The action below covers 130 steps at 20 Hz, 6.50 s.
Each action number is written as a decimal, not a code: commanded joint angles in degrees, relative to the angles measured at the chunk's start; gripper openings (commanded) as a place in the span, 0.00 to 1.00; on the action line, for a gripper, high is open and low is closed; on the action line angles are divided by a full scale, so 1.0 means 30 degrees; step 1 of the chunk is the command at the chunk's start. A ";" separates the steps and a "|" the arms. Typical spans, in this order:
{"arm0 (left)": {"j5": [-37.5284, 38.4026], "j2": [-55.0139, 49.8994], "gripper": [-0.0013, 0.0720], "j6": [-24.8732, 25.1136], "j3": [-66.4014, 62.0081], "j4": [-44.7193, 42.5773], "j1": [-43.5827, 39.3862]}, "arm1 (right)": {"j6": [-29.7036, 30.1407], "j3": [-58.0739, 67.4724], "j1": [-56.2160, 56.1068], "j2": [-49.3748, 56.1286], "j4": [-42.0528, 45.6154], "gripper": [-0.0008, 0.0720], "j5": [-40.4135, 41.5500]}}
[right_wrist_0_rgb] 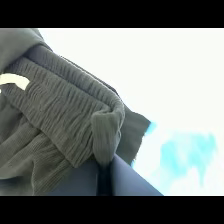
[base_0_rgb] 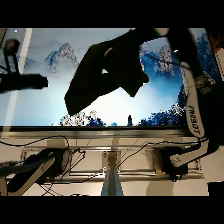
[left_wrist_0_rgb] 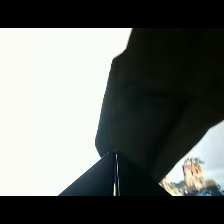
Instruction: Fold the clothes and pants, and hang the long-sleeved shirts on hangers.
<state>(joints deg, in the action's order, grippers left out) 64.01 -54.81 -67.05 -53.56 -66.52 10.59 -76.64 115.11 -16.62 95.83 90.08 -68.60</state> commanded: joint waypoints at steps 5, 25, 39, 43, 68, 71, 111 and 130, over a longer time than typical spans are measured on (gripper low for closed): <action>0.0874 -0.0146 0.89 0.0131 0.7883 0.4022 0.0903 | -0.2164 -0.1909 0.6346 -0.0539 -0.1093 0.06 -0.3781; -0.5661 -0.8364 0.04 0.3978 0.1180 1.1336 -0.1479 | -0.2069 -0.2222 0.7016 -0.0554 -0.3417 0.06 -0.2178; 0.0372 -0.8080 0.04 -0.2951 -1.5096 -0.2404 0.5238 | -0.2637 -0.4626 1.4564 -0.7621 -0.3548 0.06 0.0291; 0.2025 -0.7431 0.04 -0.2725 -0.9551 -0.4823 0.7300 | -0.2302 -1.3362 1.5344 -1.1999 -0.3373 0.06 -0.0124; 0.1566 -0.6579 0.04 -0.1800 -0.1530 -1.2167 1.2291 | -0.1035 -2.6760 1.5263 -1.8833 0.1056 0.06 -0.6623; 0.1231 -0.6586 0.05 -0.1800 -0.1530 -1.2174 1.2291 | -0.1049 -2.6760 1.5263 -1.8833 0.0998 0.09 -0.6601; -0.3847 -0.6601 0.95 -0.2098 -0.2506 -1.0593 0.1384 | -0.3213 -0.7475 0.3184 0.2900 -0.0998 0.06 -0.2288; -0.3483 -0.6645 0.95 -0.1195 -0.2506 0.4022 -0.0962 | -0.2703 -1.3391 0.4197 -0.9311 0.0998 0.06 -0.4357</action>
<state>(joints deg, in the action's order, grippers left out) 53.54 -74.61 -74.65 -61.01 -68.86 11.20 -83.07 84.31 -8.93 75.40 89.82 -79.85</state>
